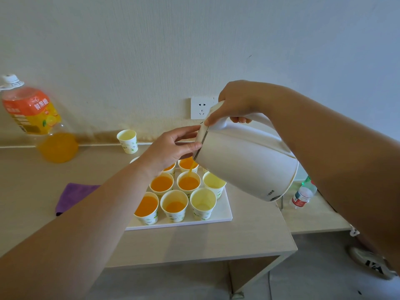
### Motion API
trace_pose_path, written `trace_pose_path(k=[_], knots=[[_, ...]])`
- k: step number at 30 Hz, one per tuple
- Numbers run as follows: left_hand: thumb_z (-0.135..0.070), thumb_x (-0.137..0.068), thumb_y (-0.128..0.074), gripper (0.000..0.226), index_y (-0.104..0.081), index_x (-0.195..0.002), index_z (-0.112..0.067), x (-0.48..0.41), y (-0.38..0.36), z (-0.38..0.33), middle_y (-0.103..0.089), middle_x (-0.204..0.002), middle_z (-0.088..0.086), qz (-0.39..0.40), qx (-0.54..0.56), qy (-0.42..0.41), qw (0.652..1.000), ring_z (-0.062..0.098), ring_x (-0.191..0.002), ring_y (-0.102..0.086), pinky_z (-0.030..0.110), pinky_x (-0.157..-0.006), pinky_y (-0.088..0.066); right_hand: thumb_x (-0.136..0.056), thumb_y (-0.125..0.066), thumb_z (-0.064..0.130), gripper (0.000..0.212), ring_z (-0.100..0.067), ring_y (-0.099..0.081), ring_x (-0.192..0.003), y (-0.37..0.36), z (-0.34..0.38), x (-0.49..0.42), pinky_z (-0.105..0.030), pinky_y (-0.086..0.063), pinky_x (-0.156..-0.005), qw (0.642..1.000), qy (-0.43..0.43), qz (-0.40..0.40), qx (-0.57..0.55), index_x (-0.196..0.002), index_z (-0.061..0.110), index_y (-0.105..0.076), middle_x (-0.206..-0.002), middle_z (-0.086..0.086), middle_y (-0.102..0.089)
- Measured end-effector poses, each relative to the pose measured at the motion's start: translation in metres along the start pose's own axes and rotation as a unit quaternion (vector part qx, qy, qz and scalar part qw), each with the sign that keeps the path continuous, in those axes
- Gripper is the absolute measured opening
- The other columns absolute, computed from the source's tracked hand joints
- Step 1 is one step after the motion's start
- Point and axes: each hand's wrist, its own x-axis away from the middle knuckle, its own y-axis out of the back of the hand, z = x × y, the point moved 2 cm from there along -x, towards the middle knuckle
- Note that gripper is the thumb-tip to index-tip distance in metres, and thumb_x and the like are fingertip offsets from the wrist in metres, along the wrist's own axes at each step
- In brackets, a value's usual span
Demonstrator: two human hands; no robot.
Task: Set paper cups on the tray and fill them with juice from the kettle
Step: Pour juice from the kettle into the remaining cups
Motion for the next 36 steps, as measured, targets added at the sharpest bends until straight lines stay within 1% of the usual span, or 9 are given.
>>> trace_pose_path(k=[5, 9, 15, 20, 22, 25, 27, 33, 36], knots=[[-0.015, -0.086, -0.068, 0.04, -0.06, -0.121, -0.033, -0.001, 0.001, 0.0, -0.065, -0.121, -0.006, 0.002, -0.006, -0.003, 1.0, 0.014, -0.111, -0.063, 0.034, -0.091, -0.055, -0.077, -0.068, 0.055, 0.047, -0.014, -0.053, -0.048, 0.0, -0.001, -0.001, -0.024, -0.045, -0.057, 1.0, -0.003, 0.0, -0.006, -0.076, 0.008, -0.061, -0.059, -0.003, -0.059], [-0.015, -0.085, -0.069, 0.039, -0.06, -0.118, -0.036, 0.0, 0.001, -0.001, -0.066, -0.12, -0.007, 0.003, -0.005, -0.005, 1.0, 0.013, -0.109, -0.063, 0.03, -0.089, -0.055, -0.077, -0.068, 0.055, 0.047, -0.014, -0.053, -0.047, 0.0, -0.001, 0.0, -0.023, -0.043, -0.055, 1.0, -0.003, -0.001, -0.006, -0.075, 0.009, -0.061, -0.059, -0.003, -0.059], [-0.014, -0.086, -0.068, 0.042, -0.06, -0.123, -0.03, 0.001, 0.0, 0.0, -0.066, -0.12, -0.008, 0.002, -0.006, 0.001, 1.0, 0.013, -0.109, -0.064, 0.031, -0.09, -0.055, -0.077, -0.068, 0.054, 0.046, -0.014, -0.052, -0.046, -0.002, -0.001, 0.002, -0.023, -0.042, -0.053, 1.0, -0.004, -0.003, -0.007, -0.075, 0.009, -0.061, -0.059, -0.003, -0.059], [-0.012, -0.086, -0.067, 0.04, -0.06, -0.121, -0.032, 0.003, -0.001, 0.002, -0.066, -0.119, -0.008, 0.007, -0.001, 0.003, 1.0, 0.011, -0.106, -0.065, 0.026, -0.087, -0.055, -0.076, -0.069, 0.054, 0.045, -0.014, -0.052, -0.047, -0.005, 0.0, 0.002, -0.023, -0.042, -0.052, 1.0, -0.01, 0.003, -0.014, -0.074, 0.01, -0.06, -0.06, -0.003, -0.059], [-0.012, -0.086, -0.067, 0.04, -0.061, -0.121, -0.032, 0.003, -0.001, 0.005, -0.066, -0.12, -0.008, 0.006, 0.001, 0.007, 1.0, 0.012, -0.108, -0.065, 0.028, -0.089, -0.055, -0.076, -0.07, 0.053, 0.044, -0.015, -0.053, -0.047, -0.007, -0.001, 0.001, -0.023, -0.042, -0.052, 1.0, -0.011, 0.004, -0.02, -0.073, 0.011, -0.059, -0.06, -0.003, -0.059], [-0.015, -0.086, -0.069, 0.04, -0.061, -0.12, -0.035, 0.002, 0.0, 0.009, -0.066, -0.122, -0.008, 0.002, -0.008, 0.013, 1.0, 0.014, -0.111, -0.063, 0.036, -0.095, -0.052, -0.074, -0.071, 0.053, 0.044, -0.014, -0.053, -0.046, -0.008, -0.001, -0.001, -0.023, -0.043, -0.052, 1.0, -0.012, 0.006, -0.023, -0.074, 0.011, -0.059, -0.059, -0.003, -0.059], [-0.017, -0.085, -0.07, 0.041, -0.061, -0.12, -0.036, 0.002, 0.001, 0.011, -0.066, -0.122, -0.009, -0.002, -0.016, 0.016, 1.0, 0.014, -0.112, -0.063, 0.038, -0.097, -0.051, -0.074, -0.071, 0.054, 0.045, -0.014, -0.053, -0.045, -0.01, -0.001, -0.002, -0.023, -0.044, -0.052, 1.0, -0.01, 0.007, -0.02, -0.075, 0.011, -0.059, -0.059, -0.003, -0.06], [-0.014, -0.085, -0.07, 0.039, -0.062, -0.114, -0.038, 0.004, 0.001, 0.012, -0.068, -0.117, -0.009, -0.007, -0.003, 0.018, 1.0, 0.012, -0.108, -0.064, 0.031, -0.092, -0.054, -0.074, -0.071, 0.055, 0.045, -0.015, -0.054, -0.047, -0.013, 0.0, -0.004, -0.023, -0.044, -0.053, 1.0, -0.01, 0.01, -0.022, -0.077, 0.01, -0.061, -0.061, -0.004, -0.061], [-0.014, -0.085, -0.069, 0.039, -0.062, -0.116, -0.036, 0.005, 0.001, 0.012, -0.068, -0.116, -0.01, -0.008, -0.004, 0.018, 1.0, 0.011, -0.109, -0.064, 0.03, -0.092, -0.053, -0.075, -0.07, 0.054, 0.046, -0.015, -0.054, -0.047, -0.014, 0.0, -0.004, -0.023, -0.044, -0.052, 1.0, -0.008, 0.009, -0.025, -0.079, 0.009, -0.062, -0.061, -0.004, -0.061]])
